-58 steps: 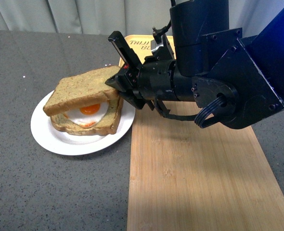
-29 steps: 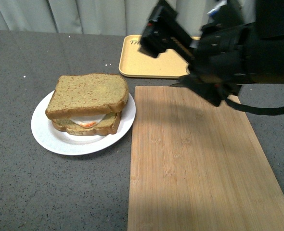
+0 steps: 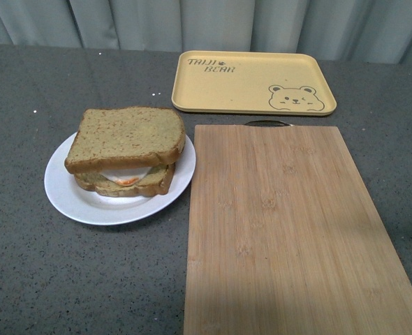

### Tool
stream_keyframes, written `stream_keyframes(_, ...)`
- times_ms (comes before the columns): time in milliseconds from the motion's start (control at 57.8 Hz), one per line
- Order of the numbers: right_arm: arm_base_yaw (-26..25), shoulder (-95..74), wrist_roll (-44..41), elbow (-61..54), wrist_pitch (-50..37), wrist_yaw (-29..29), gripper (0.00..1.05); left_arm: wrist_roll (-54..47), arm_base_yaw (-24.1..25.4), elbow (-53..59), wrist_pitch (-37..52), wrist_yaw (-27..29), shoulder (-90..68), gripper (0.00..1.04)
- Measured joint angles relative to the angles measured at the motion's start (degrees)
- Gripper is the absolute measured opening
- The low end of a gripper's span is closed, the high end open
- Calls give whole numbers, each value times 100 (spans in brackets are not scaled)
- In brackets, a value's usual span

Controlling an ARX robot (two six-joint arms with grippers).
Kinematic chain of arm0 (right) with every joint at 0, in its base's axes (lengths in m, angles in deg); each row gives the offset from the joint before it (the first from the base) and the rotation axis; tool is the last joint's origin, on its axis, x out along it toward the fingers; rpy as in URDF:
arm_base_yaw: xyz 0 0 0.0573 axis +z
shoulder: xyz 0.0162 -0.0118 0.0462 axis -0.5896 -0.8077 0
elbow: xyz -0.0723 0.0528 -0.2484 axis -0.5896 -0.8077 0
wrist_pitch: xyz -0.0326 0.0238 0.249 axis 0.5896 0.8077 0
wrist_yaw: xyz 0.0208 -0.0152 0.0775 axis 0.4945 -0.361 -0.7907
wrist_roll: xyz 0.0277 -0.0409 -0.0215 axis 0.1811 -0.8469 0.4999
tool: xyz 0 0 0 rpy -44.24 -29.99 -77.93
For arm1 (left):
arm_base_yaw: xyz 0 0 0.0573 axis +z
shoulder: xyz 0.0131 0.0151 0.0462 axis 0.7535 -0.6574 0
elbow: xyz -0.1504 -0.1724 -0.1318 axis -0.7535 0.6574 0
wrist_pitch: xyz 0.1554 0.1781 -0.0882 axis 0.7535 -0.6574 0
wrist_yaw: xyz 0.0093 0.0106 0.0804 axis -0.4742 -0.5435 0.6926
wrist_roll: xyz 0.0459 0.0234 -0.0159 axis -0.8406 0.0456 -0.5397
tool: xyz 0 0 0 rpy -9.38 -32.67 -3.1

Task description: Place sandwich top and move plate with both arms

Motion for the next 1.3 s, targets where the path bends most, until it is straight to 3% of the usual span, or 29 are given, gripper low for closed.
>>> stream_keyframes(381,-439,1788,-7,-658,1106,-424,1,0,0,0,0,0,0,98)
stream_keyframes(537,-907,2577,-7,-820,1738,-874,1,0,0,0,0,0,0,98)
stream_keyframes(1299,-925,5552,-9,-949,4441,-905,1,0,0,0,0,0,0,98)
